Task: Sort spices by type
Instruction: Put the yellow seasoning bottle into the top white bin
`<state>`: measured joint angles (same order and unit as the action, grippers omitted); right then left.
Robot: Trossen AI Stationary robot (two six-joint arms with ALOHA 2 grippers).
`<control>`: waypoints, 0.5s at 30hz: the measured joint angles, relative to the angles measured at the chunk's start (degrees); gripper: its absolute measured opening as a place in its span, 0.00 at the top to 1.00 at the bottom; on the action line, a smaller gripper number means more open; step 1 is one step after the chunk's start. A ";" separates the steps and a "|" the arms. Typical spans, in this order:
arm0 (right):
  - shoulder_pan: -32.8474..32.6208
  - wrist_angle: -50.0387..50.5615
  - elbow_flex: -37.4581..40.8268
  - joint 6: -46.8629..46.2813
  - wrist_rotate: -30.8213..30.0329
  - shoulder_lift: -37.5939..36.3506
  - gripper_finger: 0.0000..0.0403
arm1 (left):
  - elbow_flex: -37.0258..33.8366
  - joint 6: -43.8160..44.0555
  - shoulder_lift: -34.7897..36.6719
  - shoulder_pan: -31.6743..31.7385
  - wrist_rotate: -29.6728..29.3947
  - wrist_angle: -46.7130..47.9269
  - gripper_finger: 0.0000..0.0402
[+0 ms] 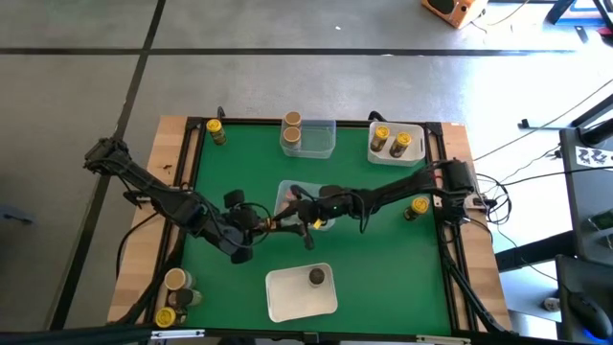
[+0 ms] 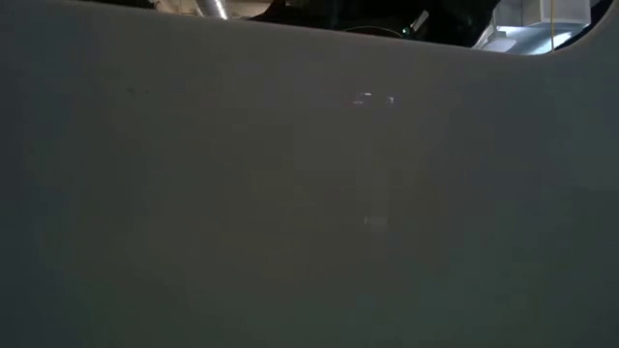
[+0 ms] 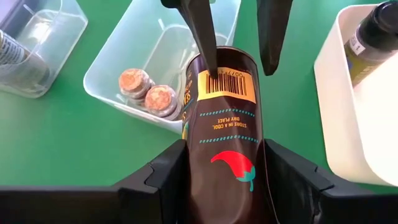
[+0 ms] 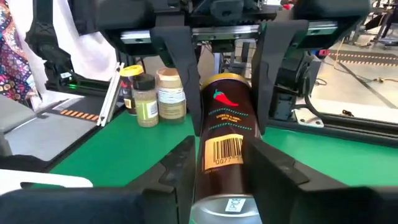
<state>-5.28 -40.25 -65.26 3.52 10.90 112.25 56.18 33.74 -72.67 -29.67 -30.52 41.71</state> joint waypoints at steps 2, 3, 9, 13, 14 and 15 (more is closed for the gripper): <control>-0.07 -0.03 -0.12 0.80 -0.03 0.54 0.67 | 0.00 -0.16 -0.02 -0.02 0.02 0.11 0.55; -0.11 -0.02 -0.12 1.30 -0.15 0.76 0.67 | 0.00 -0.14 -0.02 -0.02 0.04 0.23 0.55; 0.00 -0.33 -0.07 1.50 -0.44 0.87 0.67 | 0.00 -0.11 -0.04 -0.04 -0.22 0.24 0.56; 0.00 0.76 -0.10 1.64 -1.64 0.89 0.67 | 0.02 1.84 -0.04 -0.04 -0.07 1.97 0.56; 0.05 1.37 -0.03 1.73 -1.94 0.94 0.67 | 0.06 3.21 -0.02 -0.04 0.55 3.83 0.56; 0.11 1.94 0.05 1.79 -2.07 1.00 0.67 | 0.13 4.85 0.02 -0.07 1.31 6.02 0.56</control>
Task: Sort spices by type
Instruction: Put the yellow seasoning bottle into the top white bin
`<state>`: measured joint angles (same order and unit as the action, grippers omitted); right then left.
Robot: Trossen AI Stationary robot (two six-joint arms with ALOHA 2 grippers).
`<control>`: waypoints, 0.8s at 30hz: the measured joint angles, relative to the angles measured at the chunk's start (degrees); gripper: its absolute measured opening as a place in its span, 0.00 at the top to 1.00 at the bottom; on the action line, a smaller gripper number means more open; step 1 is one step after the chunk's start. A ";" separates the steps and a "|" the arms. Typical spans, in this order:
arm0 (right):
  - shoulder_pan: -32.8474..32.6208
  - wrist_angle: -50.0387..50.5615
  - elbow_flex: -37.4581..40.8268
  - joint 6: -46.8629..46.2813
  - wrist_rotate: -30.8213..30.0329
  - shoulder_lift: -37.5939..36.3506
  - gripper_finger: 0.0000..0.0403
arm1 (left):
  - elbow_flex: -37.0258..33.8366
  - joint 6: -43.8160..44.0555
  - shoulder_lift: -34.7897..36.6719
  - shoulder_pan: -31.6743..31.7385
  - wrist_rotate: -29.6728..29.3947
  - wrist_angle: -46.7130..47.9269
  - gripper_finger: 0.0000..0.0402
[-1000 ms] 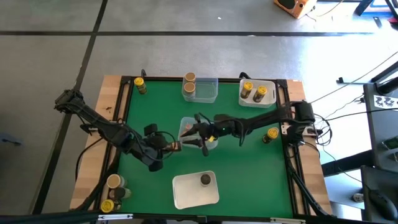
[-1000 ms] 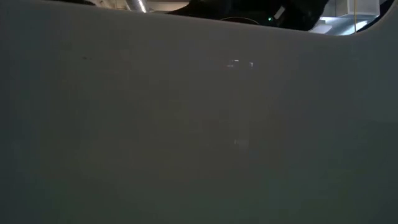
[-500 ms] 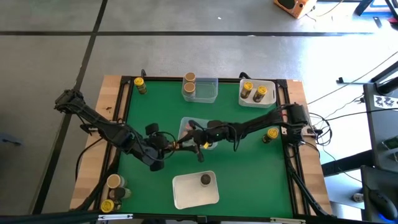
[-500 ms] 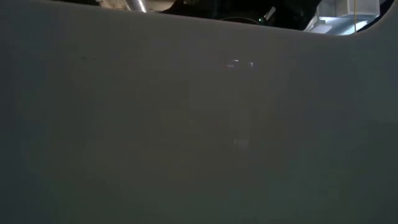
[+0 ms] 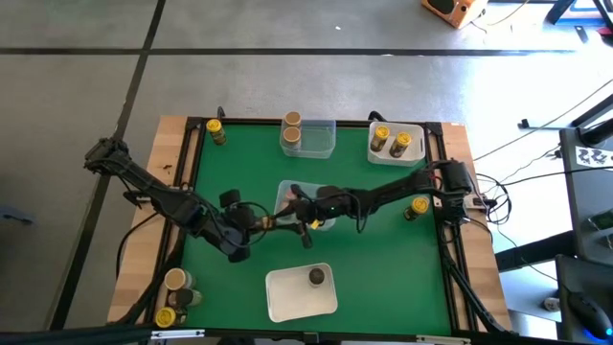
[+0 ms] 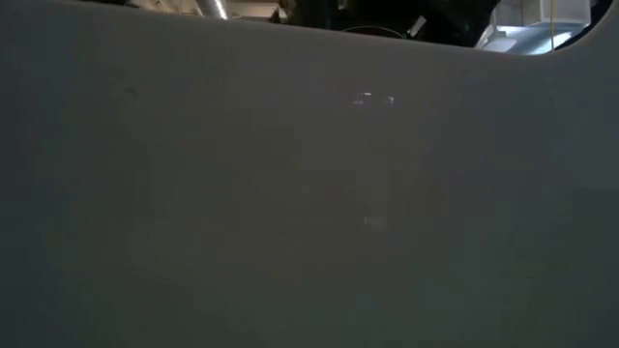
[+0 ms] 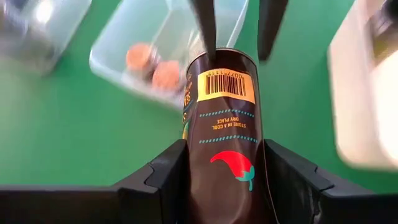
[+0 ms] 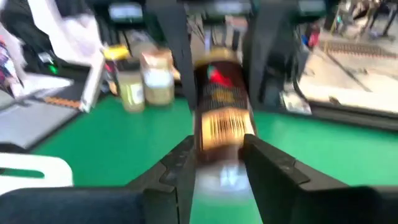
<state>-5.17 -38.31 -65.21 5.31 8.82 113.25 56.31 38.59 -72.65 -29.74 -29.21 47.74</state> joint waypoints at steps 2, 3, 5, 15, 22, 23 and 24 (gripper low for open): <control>0.05 1.03 0.28 0.01 0.00 0.06 0.67 | 0.09 3.01 0.17 0.00 2.26 3.96 0.56; 0.06 0.97 0.31 0.02 0.02 0.09 0.67 | 0.21 4.20 0.26 0.00 3.80 5.83 0.56; 0.00 0.75 0.22 0.04 0.24 0.04 0.67 | 0.92 6.52 0.27 0.10 6.60 10.55 0.56; -0.02 1.47 0.20 1.39 -2.33 -0.04 0.67 | 3.76 10.75 -1.46 5.71 20.59 24.15 0.56; -0.02 2.14 0.17 1.61 -2.39 -0.07 0.67 | 6.57 8.01 -7.27 10.01 28.24 31.76 0.56; -0.02 2.37 0.17 1.90 -2.41 -0.07 0.67 | 7.30 8.10 -8.28 10.50 28.57 33.07 0.56; -0.02 2.56 0.15 2.39 -2.59 -0.09 0.67 | 7.75 8.21 -9.13 10.92 28.91 34.11 0.56</control>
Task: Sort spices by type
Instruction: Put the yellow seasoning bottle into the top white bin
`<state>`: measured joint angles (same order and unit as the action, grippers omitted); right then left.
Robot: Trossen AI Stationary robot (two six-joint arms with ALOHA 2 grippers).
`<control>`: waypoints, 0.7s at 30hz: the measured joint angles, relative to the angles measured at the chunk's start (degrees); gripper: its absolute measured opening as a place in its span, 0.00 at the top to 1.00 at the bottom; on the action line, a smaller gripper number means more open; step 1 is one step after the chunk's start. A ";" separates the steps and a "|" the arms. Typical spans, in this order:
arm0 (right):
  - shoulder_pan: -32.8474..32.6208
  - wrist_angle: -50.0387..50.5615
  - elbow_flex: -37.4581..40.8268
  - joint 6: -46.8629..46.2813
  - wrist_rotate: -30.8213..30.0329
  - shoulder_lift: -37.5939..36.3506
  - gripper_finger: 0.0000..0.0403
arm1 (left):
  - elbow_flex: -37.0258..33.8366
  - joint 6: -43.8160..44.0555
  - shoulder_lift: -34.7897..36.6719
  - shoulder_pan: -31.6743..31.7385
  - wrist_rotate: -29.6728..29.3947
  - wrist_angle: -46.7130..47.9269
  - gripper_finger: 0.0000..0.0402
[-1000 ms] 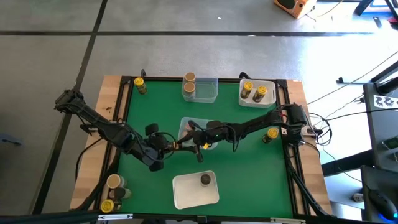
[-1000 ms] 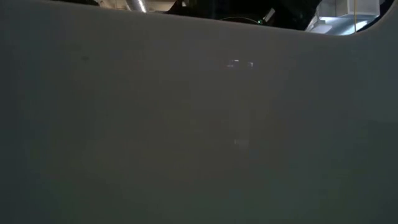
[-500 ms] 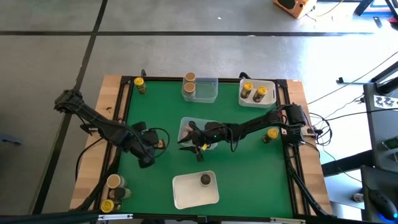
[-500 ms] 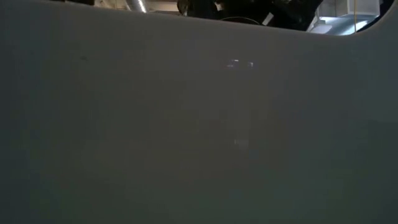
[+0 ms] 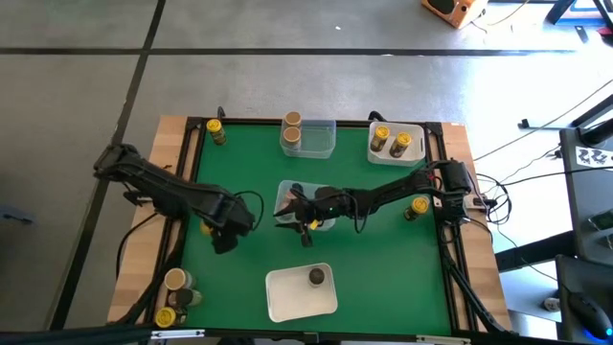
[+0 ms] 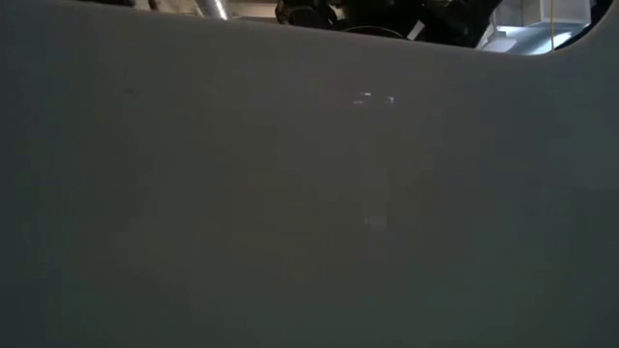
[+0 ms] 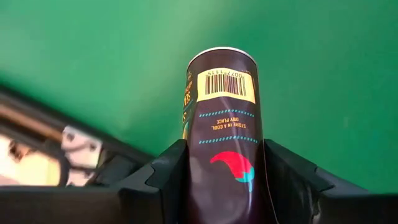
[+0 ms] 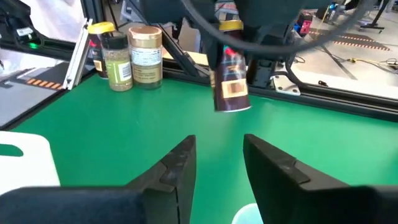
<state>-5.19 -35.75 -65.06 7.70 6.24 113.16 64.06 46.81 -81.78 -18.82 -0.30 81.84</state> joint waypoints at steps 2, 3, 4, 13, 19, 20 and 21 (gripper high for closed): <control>0.00 0.37 0.00 0.27 -0.79 -0.04 0.67 | 0.35 0.35 -1.54 0.71 1.77 0.51 0.56; 0.00 0.58 0.00 0.27 -1.11 -0.05 0.67 | 0.34 0.90 -2.13 1.02 3.07 0.08 0.56; 0.00 0.92 -0.02 0.27 -1.19 -0.07 0.67 | 0.24 1.27 -2.77 1.38 4.44 -0.22 0.56; -0.02 3.36 -0.07 0.31 -1.20 -0.07 0.67 | -0.03 -3.64 -9.56 2.04 6.50 -0.70 0.56; -0.02 3.08 -0.07 0.60 -1.20 -0.09 0.67 | -0.06 -5.61 -10.14 2.39 6.20 -3.59 0.47; -0.02 3.07 -0.07 0.82 -1.28 -0.09 0.67 | -0.06 -6.14 -10.14 2.34 5.96 -4.21 0.46; -0.02 3.08 -0.07 1.10 -1.64 -0.09 0.67 | -0.06 -6.34 -10.14 2.34 5.85 -4.39 0.45</control>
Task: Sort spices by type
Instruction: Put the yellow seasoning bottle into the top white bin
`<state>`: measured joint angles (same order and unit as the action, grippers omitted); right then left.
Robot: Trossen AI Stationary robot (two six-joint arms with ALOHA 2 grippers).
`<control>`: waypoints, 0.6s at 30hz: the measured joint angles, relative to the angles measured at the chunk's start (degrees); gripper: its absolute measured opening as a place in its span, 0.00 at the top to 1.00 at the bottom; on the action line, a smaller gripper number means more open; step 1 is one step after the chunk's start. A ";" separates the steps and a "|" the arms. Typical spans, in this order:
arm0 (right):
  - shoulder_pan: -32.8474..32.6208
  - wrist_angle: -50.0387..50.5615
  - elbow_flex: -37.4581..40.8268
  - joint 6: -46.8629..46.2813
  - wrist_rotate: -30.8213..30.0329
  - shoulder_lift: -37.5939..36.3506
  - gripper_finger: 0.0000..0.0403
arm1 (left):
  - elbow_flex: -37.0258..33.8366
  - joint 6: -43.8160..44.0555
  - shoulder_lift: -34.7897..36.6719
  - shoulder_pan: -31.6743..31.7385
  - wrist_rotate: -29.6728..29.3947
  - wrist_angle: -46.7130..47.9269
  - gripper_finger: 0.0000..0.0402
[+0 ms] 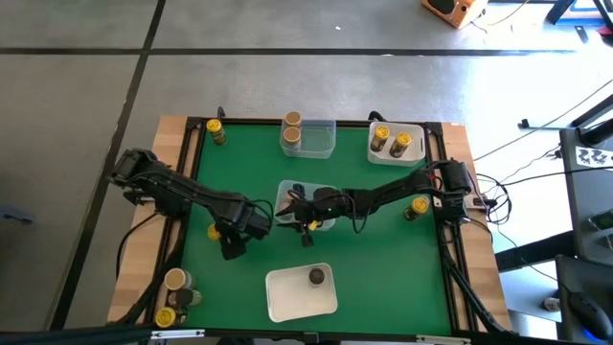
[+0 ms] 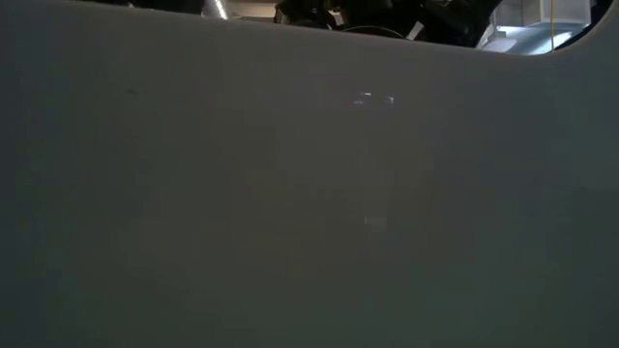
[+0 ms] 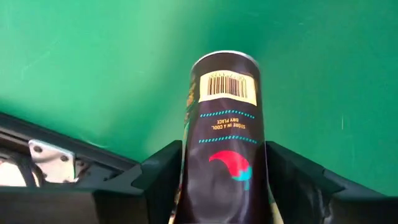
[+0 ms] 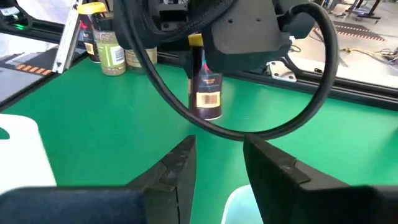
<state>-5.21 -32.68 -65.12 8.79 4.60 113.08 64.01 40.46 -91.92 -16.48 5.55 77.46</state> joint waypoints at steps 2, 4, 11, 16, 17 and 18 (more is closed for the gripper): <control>0.00 0.01 0.00 0.11 -0.11 0.00 0.67 | -0.02 -0.39 0.00 0.03 -0.10 -0.44 0.44; 0.00 -0.01 0.00 0.15 -0.11 0.00 0.67 | -0.02 -0.89 0.00 0.03 -0.18 -0.98 0.44; 0.00 0.04 0.00 0.16 -0.11 -0.05 0.67 | -0.04 -1.63 0.02 0.03 -0.67 -2.47 0.43; -0.02 0.23 0.00 0.16 -0.11 -0.09 0.67 | -0.04 -1.60 0.02 0.03 -1.68 -3.46 0.43; -0.02 0.23 0.00 0.16 -0.11 -0.09 0.67 | -0.04 -1.59 0.02 0.11 -1.83 -3.53 0.42; -0.02 0.23 0.00 0.16 -0.11 -0.09 0.67 | -0.07 -1.59 0.02 0.29 -1.88 -3.54 0.41</control>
<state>-5.23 -32.45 -65.12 8.95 4.49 112.99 63.94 38.87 -91.90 -16.19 3.67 73.91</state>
